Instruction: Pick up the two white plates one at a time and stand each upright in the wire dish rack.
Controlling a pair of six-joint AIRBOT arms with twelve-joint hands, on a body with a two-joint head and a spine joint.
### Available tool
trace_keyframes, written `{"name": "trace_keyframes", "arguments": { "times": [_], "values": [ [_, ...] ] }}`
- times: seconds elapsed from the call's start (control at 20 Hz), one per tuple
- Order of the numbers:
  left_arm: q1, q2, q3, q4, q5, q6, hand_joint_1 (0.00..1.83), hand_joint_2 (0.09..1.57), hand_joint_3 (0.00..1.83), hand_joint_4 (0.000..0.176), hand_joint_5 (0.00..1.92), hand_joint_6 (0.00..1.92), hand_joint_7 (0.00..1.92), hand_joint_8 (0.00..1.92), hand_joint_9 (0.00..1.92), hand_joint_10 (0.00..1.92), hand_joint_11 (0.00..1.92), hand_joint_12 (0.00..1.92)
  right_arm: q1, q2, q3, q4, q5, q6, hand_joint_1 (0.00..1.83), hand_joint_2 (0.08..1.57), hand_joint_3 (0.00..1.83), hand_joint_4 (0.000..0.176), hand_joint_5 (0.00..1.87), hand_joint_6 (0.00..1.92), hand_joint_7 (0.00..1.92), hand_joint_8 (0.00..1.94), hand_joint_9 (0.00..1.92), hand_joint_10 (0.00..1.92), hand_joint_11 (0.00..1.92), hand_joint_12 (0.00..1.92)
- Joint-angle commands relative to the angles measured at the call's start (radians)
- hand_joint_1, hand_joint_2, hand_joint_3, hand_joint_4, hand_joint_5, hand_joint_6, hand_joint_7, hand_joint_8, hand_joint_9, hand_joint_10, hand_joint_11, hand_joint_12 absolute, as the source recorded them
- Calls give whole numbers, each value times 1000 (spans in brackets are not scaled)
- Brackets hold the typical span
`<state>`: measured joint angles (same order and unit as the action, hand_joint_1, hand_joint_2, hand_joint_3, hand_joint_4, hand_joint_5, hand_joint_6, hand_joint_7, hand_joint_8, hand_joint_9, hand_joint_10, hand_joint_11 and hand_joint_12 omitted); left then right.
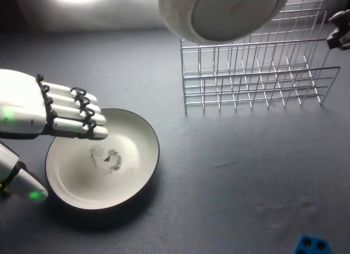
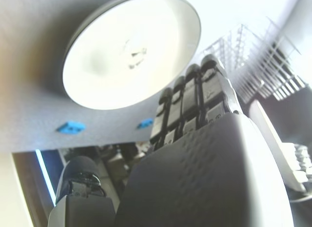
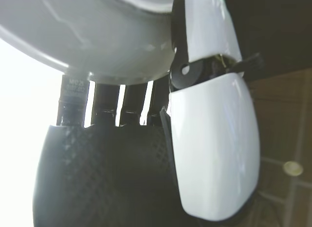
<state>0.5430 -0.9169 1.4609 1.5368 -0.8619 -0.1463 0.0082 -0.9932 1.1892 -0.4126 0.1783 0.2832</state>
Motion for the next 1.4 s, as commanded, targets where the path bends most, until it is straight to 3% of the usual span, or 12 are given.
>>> {"name": "trace_keyframes", "arguments": {
  "times": [0.0,0.6,0.8,0.9,0.95,1.0,1.1,1.25,1.35],
  "values": [
    [0,0,8,-56,-12,-2,0,1035,0,0,0,0,0,0,0,0,0,0,22,6,2,36,133,18,1391,1056,2,0,1009,933,1116,758,1060,885,917,978],
    [19,-11,31,-65,8,-26,0,1030,0,0,0,0,0,0,0,0,0,0,-19,6,70,118,138,-4,1386,1070,2,0,993,961,1064,812,1038,947,896,969],
    [17,-4,30,-113,45,28,0,1033,0,0,0,0,0,0,0,0,0,0,-36,5,85,118,140,-3,1388,1068,0,0,980,953,1091,818,1042,927,873,974],
    [10,-1,27,-113,45,32,0,1031,0,0,0,0,0,0,0,0,0,0,-50,5,94,118,166,-1,1392,1056,0,0,1014,913,1122,753,1055,903,902,976],
    [10,1,27,-113,44,32,0,1039,1,0,0,0,0,0,0,0,0,0,-58,5,97,118,192,-1,1385,1073,3,0,978,969,1071,823,1023,971,875,999],
    [12,1,30,-113,41,22,0,1038,1,0,0,0,0,0,0,0,0,0,-67,5,101,111,219,5,1390,1058,0,0,1012,937,1113,760,1061,884,896,995],
    [13,-2,39,-113,20,-10,0,1037,0,0,0,0,0,0,0,0,0,0,-77,5,118,39,240,81,1387,1069,3,0,987,954,1087,808,1024,964,860,1033],
    [14,-1,41,-112,12,-29,0,1042,3,0,0,0,0,0,0,0,0,0,-111,2,150,11,319,169,1390,1056,0,0,1020,903,1118,744,1057,919,885,1009],
    [16,1,41,-112,21,-29,0,1040,2,0,0,0,0,0,0,0,0,0,-118,-6,172,-12,300,229,1387,1065,0,0,1004,930,1103,740,1037,980,866,1050]
  ]
}}
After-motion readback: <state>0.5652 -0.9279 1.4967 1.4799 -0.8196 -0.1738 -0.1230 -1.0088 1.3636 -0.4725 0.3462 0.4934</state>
